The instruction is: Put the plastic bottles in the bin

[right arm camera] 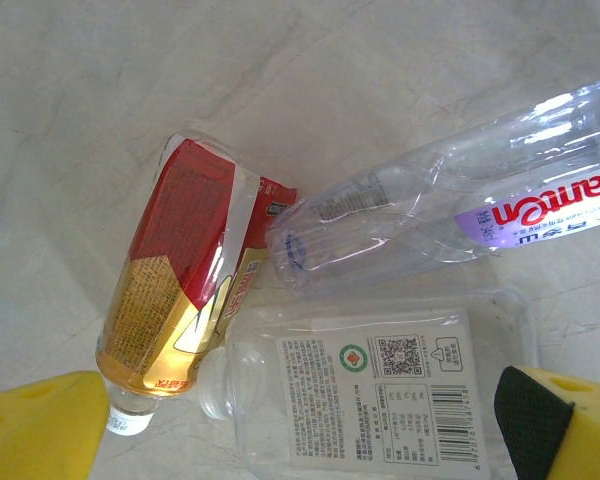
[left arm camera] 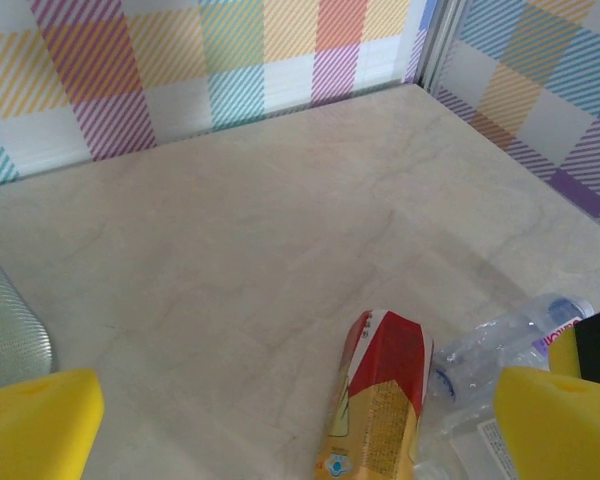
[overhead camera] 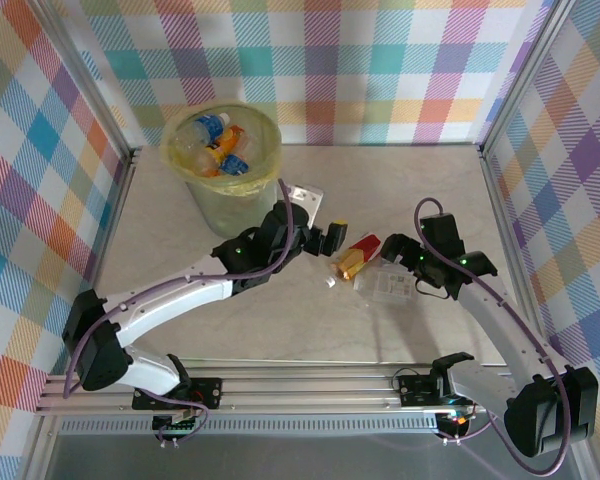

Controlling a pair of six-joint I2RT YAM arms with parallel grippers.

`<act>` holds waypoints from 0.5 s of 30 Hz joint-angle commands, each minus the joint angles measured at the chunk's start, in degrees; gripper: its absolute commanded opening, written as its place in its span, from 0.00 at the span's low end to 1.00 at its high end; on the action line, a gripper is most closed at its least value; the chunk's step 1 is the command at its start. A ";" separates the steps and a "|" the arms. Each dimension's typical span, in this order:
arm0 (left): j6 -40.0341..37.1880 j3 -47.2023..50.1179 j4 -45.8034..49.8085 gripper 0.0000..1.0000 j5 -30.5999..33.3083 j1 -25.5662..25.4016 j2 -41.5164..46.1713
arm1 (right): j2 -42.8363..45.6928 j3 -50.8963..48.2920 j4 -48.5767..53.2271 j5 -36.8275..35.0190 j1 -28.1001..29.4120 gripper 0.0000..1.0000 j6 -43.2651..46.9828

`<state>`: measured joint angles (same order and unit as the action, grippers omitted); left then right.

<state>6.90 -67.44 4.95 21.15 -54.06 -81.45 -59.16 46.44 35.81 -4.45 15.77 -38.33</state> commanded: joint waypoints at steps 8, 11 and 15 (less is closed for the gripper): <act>5.54 3.76 -6.09 1.00 -0.32 -2.44 -7.72 | 1.32 -1.43 -0.63 -0.49 -0.17 1.00 -0.74; 5.23 3.59 -7.34 0.99 -1.34 -3.02 -10.56 | 1.24 -1.28 -0.39 -0.48 -0.17 1.00 -0.81; 5.06 2.92 -8.21 0.97 -4.04 -3.20 -15.03 | 1.06 -0.87 0.31 -0.79 -0.16 1.00 -0.87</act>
<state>11.18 -64.27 -0.60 19.22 -56.69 -94.13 -58.78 45.58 35.62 -4.47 15.77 -38.52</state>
